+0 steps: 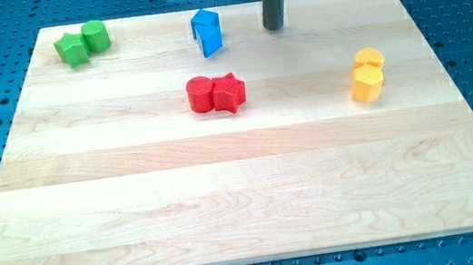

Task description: Move your arm to the left

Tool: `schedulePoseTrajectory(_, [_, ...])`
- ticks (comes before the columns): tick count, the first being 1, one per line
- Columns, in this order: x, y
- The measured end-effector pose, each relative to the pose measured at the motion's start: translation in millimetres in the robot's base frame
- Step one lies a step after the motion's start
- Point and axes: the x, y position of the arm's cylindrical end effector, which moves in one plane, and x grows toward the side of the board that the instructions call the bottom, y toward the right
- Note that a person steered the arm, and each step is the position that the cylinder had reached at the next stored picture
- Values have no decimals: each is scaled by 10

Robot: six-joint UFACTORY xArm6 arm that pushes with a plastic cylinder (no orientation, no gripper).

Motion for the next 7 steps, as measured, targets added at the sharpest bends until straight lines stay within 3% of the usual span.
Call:
schedulePoseTrajectory(1, [-446, 149])
schedulePoseTrajectory(3, [-447, 16])
schedulePoseTrajectory(6, [-432, -877])
schedulePoseTrajectory(7, [-429, -907])
